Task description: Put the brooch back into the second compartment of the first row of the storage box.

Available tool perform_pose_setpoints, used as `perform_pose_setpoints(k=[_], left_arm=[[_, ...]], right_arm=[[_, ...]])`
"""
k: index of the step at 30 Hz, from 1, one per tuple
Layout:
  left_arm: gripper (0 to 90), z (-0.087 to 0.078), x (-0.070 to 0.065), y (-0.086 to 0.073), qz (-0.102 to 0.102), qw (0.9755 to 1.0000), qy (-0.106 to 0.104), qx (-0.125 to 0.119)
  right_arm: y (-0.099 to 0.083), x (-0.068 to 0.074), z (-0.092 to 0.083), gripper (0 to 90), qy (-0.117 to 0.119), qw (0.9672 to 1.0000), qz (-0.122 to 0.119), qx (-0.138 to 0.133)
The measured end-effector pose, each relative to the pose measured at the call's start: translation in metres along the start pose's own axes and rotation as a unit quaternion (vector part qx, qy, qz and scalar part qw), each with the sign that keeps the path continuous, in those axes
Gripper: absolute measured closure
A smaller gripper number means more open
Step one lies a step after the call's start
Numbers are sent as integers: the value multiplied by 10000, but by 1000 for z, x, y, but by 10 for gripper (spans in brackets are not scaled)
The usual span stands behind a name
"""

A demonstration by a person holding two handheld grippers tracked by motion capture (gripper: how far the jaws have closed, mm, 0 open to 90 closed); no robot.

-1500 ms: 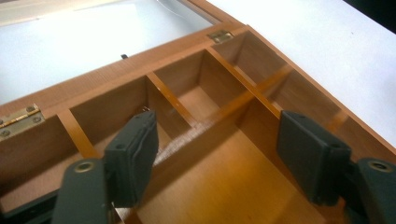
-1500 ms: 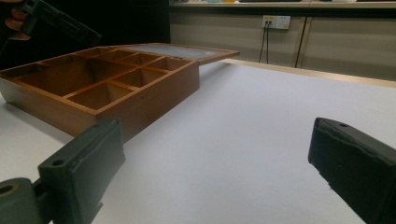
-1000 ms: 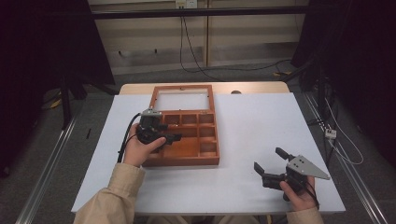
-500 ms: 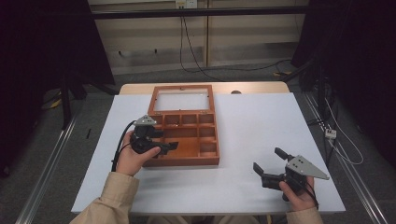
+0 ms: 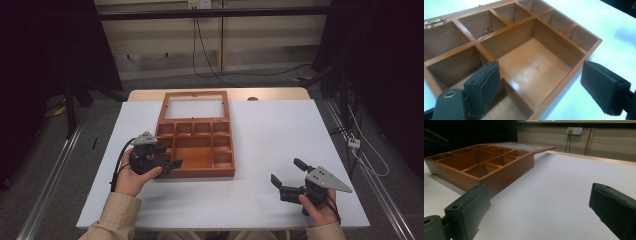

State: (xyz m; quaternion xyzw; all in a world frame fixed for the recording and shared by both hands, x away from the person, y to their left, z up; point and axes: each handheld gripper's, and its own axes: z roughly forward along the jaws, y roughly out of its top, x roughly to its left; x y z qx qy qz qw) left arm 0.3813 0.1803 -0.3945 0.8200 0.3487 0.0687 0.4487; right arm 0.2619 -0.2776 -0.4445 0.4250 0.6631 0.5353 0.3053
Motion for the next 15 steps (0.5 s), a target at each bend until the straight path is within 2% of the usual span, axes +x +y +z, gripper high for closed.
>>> perform_pose_setpoints(k=[15], left_arm=[[130, -26, 11, -25, -110, 9997, 153, -171]], right_arm=[[0, 0, 0, 27, 0, 10000, 0, -9]])
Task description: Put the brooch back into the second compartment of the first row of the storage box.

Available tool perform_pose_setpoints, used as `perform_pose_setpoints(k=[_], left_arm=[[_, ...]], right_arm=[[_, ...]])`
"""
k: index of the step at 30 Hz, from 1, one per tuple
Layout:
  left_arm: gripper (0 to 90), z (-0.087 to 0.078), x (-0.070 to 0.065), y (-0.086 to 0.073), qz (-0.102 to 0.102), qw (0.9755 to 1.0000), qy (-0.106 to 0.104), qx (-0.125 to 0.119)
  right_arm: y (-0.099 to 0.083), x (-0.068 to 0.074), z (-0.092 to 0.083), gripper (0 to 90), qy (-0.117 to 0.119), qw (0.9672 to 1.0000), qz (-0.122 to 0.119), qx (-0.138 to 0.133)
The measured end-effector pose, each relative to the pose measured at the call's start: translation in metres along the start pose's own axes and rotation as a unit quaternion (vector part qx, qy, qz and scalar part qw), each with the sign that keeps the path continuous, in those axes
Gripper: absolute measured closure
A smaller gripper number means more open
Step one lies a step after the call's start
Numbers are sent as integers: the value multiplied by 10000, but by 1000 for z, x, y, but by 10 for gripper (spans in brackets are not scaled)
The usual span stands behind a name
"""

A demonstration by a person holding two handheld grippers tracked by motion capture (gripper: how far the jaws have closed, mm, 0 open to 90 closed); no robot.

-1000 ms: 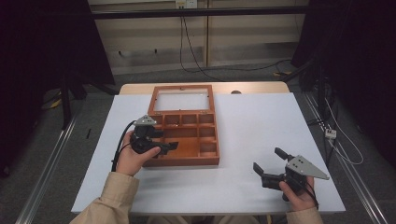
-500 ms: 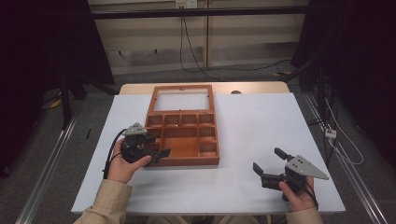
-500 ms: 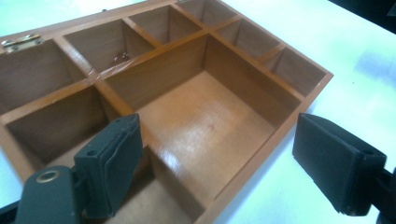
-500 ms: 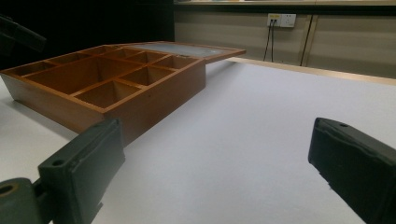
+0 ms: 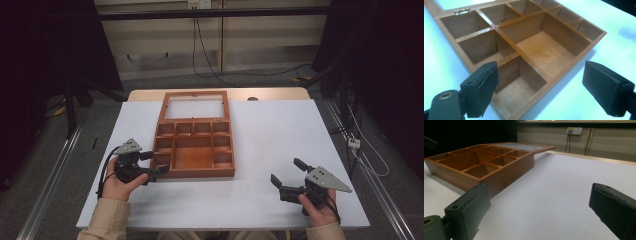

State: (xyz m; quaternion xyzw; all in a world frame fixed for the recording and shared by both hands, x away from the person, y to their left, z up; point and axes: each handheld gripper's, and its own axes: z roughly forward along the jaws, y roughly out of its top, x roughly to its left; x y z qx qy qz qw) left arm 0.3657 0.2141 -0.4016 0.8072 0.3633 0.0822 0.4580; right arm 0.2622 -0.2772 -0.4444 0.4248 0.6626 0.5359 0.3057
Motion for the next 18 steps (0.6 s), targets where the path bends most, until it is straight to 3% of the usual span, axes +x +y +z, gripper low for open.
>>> perform_pose_setpoints(k=[18], left_arm=[[90, -11, 11, -25, -10, 9999, 152, -14]], right_arm=[[0, 0, 0, 27, -3, 10000, 7, 14]])
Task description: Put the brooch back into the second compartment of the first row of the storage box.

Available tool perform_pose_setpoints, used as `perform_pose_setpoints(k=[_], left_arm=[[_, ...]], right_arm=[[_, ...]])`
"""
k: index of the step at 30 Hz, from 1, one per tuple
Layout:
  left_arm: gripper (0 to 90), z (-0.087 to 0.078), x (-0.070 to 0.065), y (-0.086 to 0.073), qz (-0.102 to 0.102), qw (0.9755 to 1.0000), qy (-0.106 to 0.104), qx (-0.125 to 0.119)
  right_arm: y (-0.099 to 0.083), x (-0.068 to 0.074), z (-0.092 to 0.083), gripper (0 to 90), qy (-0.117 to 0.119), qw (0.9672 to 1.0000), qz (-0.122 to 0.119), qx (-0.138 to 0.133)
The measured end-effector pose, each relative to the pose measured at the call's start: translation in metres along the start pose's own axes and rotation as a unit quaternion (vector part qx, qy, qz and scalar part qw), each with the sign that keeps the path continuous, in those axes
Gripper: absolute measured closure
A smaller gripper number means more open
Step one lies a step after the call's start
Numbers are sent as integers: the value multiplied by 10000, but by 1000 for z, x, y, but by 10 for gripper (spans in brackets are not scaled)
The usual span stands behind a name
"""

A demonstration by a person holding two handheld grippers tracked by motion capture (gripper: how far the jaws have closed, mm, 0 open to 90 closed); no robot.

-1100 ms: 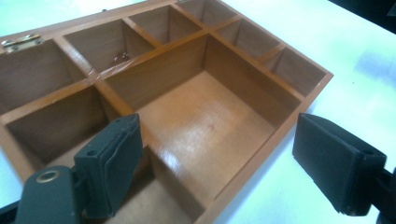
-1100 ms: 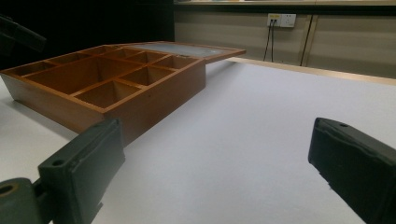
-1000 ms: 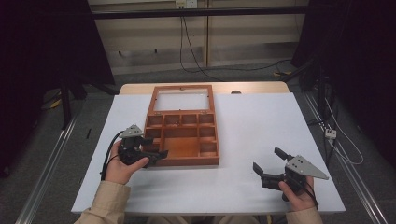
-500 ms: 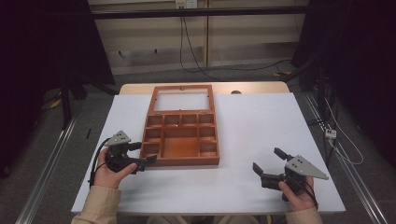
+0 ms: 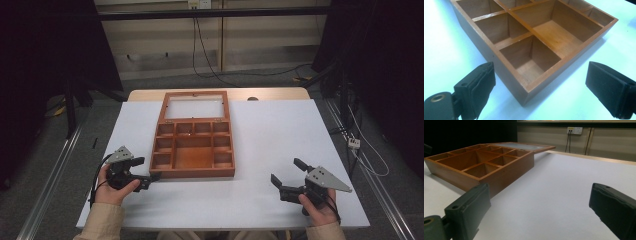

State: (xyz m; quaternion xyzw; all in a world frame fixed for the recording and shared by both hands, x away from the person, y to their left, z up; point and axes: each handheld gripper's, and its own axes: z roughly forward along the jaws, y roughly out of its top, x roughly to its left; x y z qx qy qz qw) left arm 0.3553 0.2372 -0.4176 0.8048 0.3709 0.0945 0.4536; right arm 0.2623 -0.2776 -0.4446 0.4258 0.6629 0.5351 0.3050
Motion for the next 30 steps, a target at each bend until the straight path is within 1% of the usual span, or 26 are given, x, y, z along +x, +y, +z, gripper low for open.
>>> perform_pose_setpoints(k=[3, 6, 13, 17, 26, 27, 30], left_arm=[[89, -1, 1, -4, -29, 10000, -21, -3], [89, -1, 2, -7, -7, 10000, -15, 47], [88, -4, 4, -15, -34, 10000, 20, 28], [88, -4, 4, -19, -3, 10000, -29, 65], [88, -1, 0, -18, 24, 9999, -116, 69], [88, 0, -1, -18, 49, 9999, -113, 75], [88, -1, -1, -18, 43, 9999, -107, 61]], right_arm=[[0, 0, 0, 27, 8, 10000, -8, 3], [0, 0, 0, 27, 7, 10000, 0, -1], [0, -1, 0, 27, 4, 10000, 6, 8], [0, -1, 0, 28, -4, 10000, 19, 10], [0, 0, 0, 27, 28, 10000, -26, 42], [0, -1, 0, 28, 24, 10000, -22, 35], [0, -2, 0, 27, -2, 10000, 23, 36]])
